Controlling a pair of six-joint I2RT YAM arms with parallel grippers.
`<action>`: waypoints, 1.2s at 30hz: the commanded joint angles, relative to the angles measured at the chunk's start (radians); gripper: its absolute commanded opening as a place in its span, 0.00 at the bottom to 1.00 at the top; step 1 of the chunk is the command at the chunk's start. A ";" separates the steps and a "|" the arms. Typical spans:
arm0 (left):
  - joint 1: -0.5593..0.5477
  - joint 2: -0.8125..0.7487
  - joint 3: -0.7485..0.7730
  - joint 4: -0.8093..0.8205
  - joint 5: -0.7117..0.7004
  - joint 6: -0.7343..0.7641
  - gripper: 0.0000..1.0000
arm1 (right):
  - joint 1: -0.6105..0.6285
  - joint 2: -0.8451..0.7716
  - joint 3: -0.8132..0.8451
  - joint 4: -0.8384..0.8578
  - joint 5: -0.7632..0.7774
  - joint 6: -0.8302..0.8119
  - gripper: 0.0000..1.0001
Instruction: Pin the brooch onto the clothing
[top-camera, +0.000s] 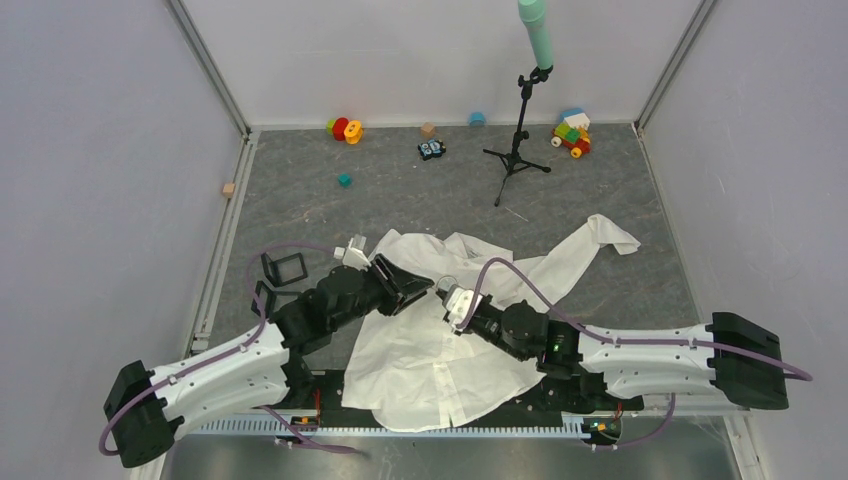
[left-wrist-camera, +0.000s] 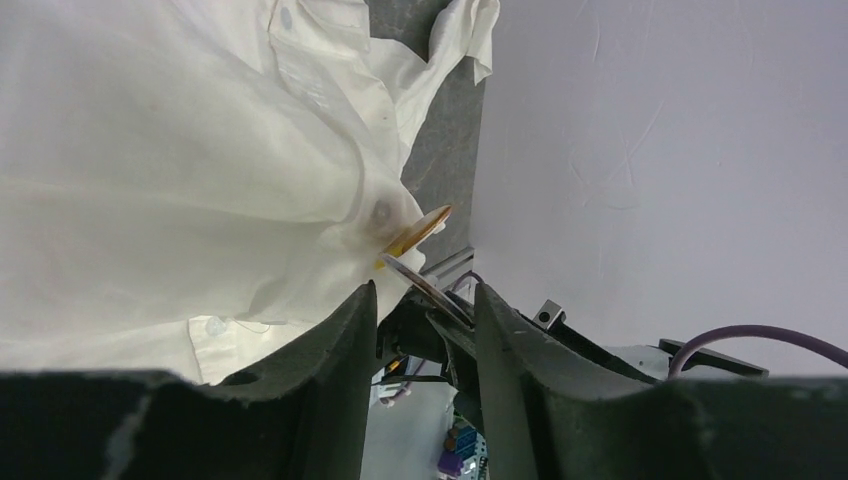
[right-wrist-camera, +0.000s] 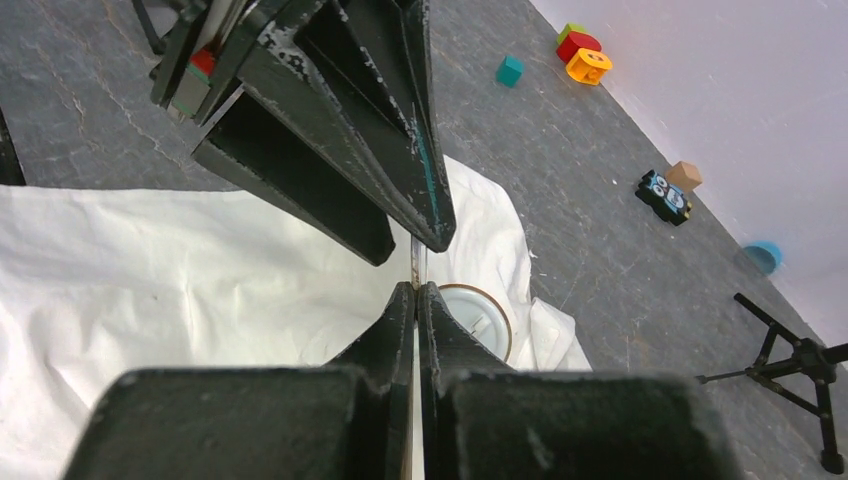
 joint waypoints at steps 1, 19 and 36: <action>-0.003 0.011 -0.007 0.051 0.013 -0.029 0.42 | 0.028 0.019 0.024 0.034 0.048 -0.077 0.00; -0.002 -0.156 -0.043 0.003 -0.081 0.071 0.02 | 0.120 -0.044 0.024 -0.005 0.117 0.009 0.43; -0.002 -0.364 0.042 -0.018 0.233 0.692 0.02 | -0.307 -0.251 0.091 -0.071 -0.792 0.575 0.87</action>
